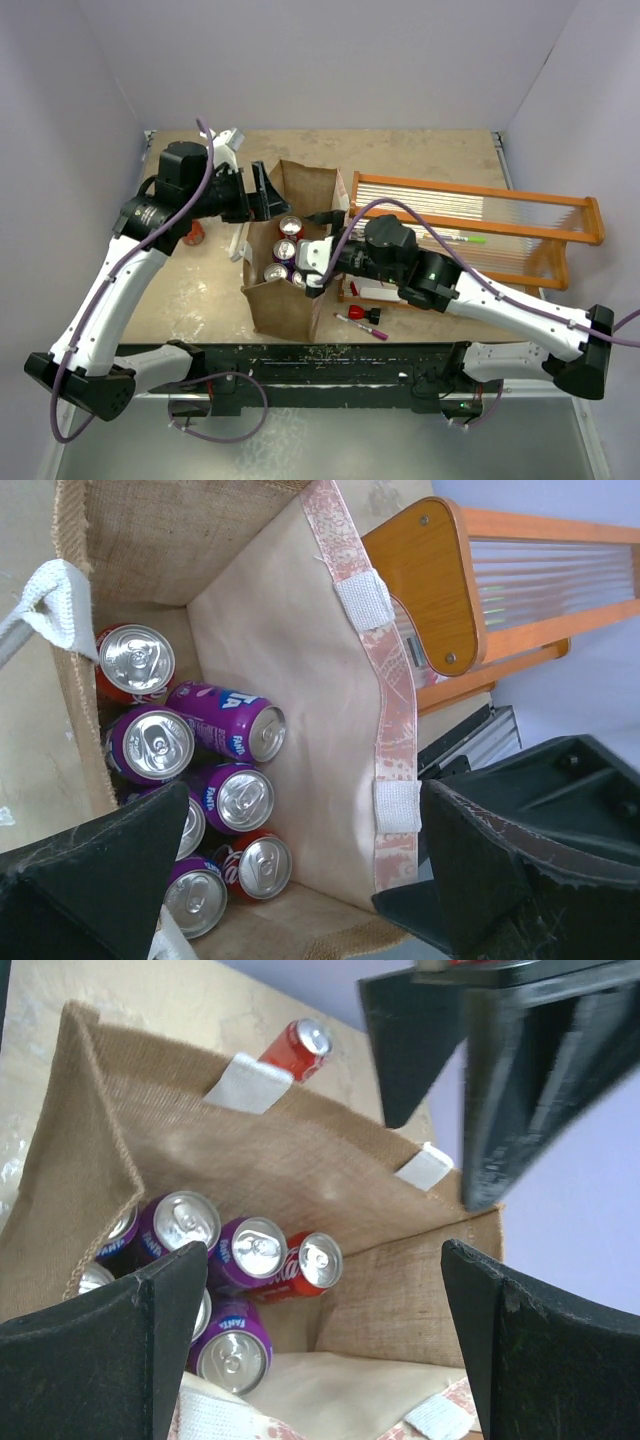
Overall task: Take the beverage out of the canvas bag
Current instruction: Adjust the canvas bag at the center of the board.
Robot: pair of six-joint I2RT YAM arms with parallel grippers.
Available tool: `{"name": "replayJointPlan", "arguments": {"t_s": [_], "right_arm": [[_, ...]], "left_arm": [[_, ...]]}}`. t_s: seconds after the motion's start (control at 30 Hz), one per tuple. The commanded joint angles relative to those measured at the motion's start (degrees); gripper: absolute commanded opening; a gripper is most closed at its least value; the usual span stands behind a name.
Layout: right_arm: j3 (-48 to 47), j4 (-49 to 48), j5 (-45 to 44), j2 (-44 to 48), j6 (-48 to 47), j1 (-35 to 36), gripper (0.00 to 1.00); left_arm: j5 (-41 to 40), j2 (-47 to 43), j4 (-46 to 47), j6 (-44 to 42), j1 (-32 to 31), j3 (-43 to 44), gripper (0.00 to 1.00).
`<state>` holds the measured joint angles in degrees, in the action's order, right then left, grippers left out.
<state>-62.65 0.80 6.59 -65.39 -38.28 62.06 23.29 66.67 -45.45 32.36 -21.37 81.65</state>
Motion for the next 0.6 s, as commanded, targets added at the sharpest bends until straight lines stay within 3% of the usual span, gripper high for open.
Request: {"name": "replayJointPlan", "arguments": {"t_s": [0.0, 0.17, 0.57], "right_arm": [[2.54, -0.8, 1.78, -0.29, -6.64, 0.51, 1.0], [10.89, 0.97, 10.18, 2.68, -15.38, 1.05, 0.98], [18.92, -6.67, 18.33, 2.24, -10.54, 1.15, 0.95]], "left_arm": [[-3.49, 0.47, 3.71, 2.15, -2.2, -0.35, 1.0], [-6.66, 1.52, 2.18, 2.54, -5.46, -1.08, 1.0], [-13.95, 3.06, 1.97, 6.31, -14.23, -7.11, 0.88]]}}
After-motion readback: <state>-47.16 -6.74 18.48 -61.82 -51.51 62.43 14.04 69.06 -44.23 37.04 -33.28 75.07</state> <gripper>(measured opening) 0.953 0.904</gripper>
